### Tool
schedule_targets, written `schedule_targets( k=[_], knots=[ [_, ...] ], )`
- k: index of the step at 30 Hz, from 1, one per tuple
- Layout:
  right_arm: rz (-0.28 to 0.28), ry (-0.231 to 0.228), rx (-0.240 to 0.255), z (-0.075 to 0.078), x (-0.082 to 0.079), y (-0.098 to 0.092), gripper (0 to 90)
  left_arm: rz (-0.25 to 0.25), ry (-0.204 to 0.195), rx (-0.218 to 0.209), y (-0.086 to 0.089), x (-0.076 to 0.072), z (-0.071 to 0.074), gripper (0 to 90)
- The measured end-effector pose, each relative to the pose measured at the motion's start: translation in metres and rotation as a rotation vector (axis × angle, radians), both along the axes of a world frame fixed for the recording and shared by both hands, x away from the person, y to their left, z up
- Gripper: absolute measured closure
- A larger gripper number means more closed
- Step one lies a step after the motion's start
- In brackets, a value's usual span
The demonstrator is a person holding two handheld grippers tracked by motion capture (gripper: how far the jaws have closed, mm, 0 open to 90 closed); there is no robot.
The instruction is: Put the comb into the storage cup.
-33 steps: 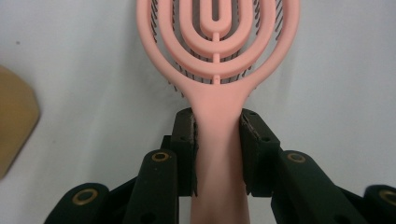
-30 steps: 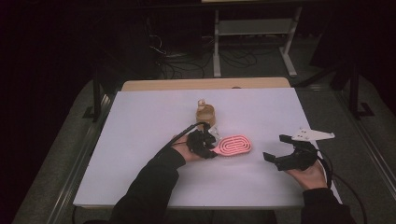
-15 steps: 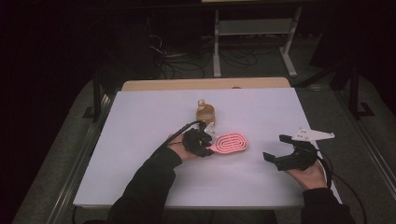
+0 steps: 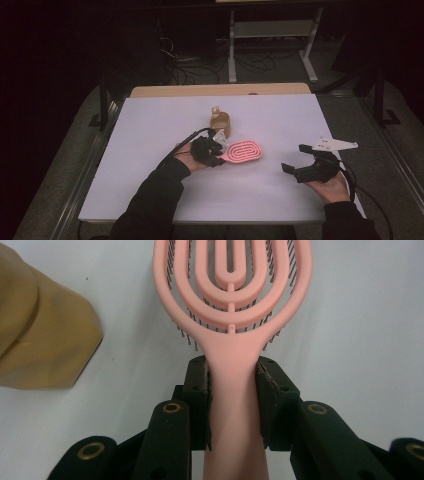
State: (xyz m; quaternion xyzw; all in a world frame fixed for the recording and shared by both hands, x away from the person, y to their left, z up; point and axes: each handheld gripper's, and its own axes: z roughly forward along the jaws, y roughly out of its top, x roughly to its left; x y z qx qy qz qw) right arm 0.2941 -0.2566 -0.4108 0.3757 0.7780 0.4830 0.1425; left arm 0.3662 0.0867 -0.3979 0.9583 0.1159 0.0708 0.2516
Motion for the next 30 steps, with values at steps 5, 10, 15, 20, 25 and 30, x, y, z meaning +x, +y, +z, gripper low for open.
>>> schedule_targets(
  k=[5,10,15,20,25,30],
  knots=[
    [0.000,0.001,-0.001,0.000,0.000,0.000,0.0,0.011,-0.009,-0.015,0.006,-0.002,0.004,69.7],
    [0.001,0.005,-0.002,-0.001,0.000,0.001,0.0,0.018,-0.020,-0.032,0.012,-0.005,0.009,69.7],
    [-0.001,0.005,-0.004,-0.001,0.000,0.001,0.0,0.032,-0.038,-0.059,0.020,-0.008,0.015,69.7],
    [0.000,0.005,-0.006,-0.001,0.000,0.001,0.0,0.045,-0.065,-0.087,0.029,-0.013,0.023,69.7],
    [0.002,0.011,-0.012,-0.002,0.001,0.003,0.0,0.055,-0.092,-0.118,0.037,-0.018,0.030,69.7],
    [0.005,0.007,-0.016,-0.001,0.001,0.006,0.0,0.061,-0.120,-0.150,0.044,-0.022,0.037,69.7]
  ],
)
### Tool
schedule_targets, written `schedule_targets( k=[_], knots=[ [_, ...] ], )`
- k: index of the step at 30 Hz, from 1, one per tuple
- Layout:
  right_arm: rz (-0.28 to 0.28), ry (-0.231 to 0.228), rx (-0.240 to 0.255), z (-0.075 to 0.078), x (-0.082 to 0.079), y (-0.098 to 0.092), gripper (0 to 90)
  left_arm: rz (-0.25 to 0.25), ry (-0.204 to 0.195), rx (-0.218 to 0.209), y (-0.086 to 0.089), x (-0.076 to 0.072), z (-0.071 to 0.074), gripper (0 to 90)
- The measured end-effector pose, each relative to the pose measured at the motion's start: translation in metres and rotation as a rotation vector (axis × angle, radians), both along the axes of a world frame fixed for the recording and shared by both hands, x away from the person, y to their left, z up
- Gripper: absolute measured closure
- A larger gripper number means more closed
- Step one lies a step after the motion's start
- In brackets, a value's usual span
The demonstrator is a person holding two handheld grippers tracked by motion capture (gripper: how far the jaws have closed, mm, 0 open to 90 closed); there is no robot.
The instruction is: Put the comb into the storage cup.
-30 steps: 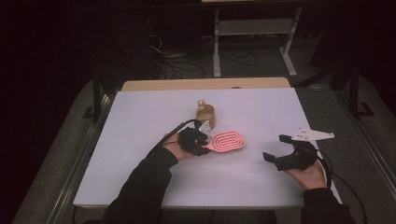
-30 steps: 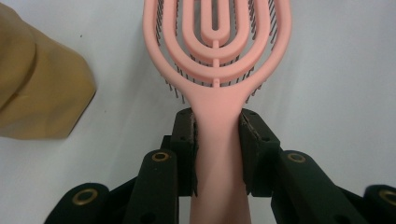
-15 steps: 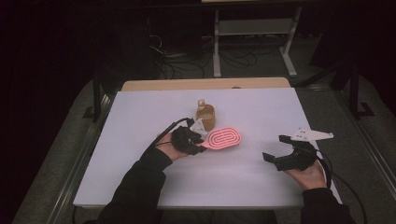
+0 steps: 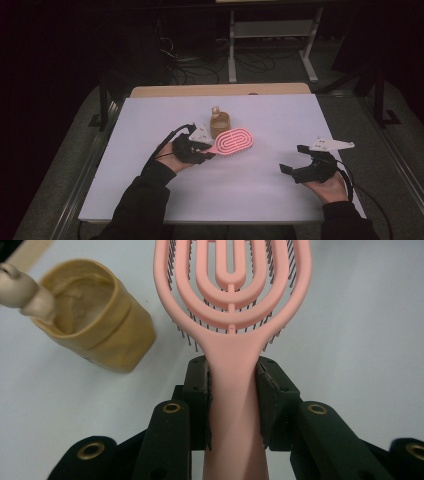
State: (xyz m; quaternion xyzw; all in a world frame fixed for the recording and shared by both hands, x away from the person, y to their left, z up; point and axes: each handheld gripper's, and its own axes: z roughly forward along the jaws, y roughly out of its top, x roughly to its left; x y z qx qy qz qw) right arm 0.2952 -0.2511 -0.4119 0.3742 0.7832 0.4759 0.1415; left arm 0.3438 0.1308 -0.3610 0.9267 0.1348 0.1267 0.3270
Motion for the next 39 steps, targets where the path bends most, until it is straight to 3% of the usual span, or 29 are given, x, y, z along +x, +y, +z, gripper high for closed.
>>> schedule_targets(
  k=[11,20,29,39],
  knots=[
    [0.039,-0.005,0.037,0.014,0.002,0.011,0.0,0.015,-0.054,-0.031,0.011,-0.008,0.011,69.7],
    [0.069,-0.007,0.039,0.027,0.008,0.020,0.0,0.008,-0.093,-0.044,0.017,-0.015,0.021,69.7],
    [0.088,0.003,0.050,0.040,0.012,0.022,0.0,0.012,-0.141,-0.086,0.022,-0.021,0.032,69.6],
    [0.131,0.029,0.074,0.057,0.022,0.029,0.0,-0.001,-0.121,-0.142,0.024,-0.024,0.036,69.7]
  ],
)
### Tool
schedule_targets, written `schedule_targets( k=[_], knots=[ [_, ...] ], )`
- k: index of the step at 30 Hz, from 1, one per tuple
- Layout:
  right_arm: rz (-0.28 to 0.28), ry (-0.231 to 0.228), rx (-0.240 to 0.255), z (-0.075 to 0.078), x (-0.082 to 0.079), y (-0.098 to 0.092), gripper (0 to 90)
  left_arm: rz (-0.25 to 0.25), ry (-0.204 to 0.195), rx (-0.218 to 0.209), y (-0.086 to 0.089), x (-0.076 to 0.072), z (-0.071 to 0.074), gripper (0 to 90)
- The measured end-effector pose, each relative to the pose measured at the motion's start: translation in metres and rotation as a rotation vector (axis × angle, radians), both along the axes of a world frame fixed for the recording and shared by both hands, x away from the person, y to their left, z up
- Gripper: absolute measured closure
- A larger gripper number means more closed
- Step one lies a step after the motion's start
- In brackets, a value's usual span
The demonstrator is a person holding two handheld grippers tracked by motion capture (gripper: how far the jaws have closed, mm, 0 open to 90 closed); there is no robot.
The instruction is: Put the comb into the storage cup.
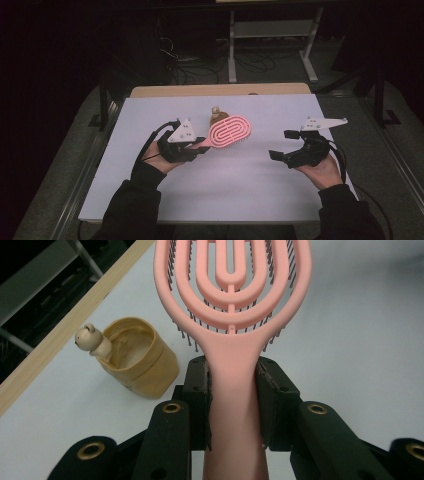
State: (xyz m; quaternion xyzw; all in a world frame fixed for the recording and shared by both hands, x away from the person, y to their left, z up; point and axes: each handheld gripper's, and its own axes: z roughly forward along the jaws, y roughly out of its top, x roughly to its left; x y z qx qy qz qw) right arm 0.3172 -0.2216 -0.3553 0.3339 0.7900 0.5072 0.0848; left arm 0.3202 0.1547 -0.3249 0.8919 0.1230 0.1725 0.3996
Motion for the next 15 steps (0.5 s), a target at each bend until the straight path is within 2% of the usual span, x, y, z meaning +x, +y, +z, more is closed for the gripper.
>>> schedule_targets(
  k=[5,10,15],
  knots=[
    [0.017,0.000,0.000,0.014,0.006,0.008,0.0,0.009,-0.018,-0.021,0.001,-0.004,0.002,69.6],
    [0.034,-0.004,0.032,0.029,0.008,0.016,0.7,0.014,-0.037,-0.066,0.003,-0.010,0.002,69.6],
    [0.049,0.002,0.039,0.041,0.013,0.023,1.4,0.013,-0.049,-0.082,0.003,-0.012,0.001,69.6]
  ],
)
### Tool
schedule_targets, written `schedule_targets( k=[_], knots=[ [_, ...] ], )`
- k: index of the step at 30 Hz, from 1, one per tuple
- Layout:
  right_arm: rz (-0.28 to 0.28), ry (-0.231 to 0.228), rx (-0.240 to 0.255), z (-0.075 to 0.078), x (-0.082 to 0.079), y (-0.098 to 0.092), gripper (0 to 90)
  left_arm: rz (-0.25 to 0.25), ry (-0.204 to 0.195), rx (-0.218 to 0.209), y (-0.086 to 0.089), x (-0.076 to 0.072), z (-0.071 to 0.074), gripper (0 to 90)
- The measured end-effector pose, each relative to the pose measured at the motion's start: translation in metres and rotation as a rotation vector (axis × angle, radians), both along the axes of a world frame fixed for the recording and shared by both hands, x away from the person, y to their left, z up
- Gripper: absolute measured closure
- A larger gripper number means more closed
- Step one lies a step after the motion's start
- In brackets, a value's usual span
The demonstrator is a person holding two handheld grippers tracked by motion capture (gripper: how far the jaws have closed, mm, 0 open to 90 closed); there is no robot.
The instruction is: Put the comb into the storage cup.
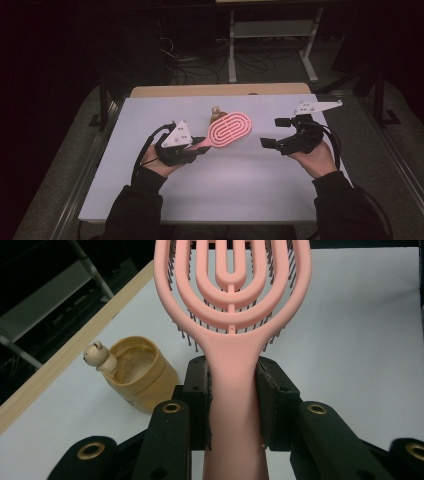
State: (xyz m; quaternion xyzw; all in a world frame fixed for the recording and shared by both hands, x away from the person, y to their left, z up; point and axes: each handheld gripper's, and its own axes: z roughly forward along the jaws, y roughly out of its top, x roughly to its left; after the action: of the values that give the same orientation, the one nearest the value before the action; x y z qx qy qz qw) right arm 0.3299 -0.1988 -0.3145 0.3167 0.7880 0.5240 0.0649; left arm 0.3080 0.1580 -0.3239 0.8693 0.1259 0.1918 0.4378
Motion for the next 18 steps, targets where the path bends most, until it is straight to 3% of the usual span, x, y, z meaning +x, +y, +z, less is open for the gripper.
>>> schedule_targets(
  k=[6,14,18],
  knots=[
    [-0.003,0.022,-0.007,0.008,0.005,0.011,2.8,0.010,-0.009,-0.021,0.001,-0.001,-0.001,69.6],
    [0.000,0.044,0.019,0.014,0.014,0.019,4.3,0.013,-0.031,-0.031,0.001,-0.003,0.000,69.7],
    [0.019,0.069,0.071,0.015,0.018,0.022,5.9,0.011,-0.033,-0.035,0.001,-0.004,-0.001,69.6]
  ],
)
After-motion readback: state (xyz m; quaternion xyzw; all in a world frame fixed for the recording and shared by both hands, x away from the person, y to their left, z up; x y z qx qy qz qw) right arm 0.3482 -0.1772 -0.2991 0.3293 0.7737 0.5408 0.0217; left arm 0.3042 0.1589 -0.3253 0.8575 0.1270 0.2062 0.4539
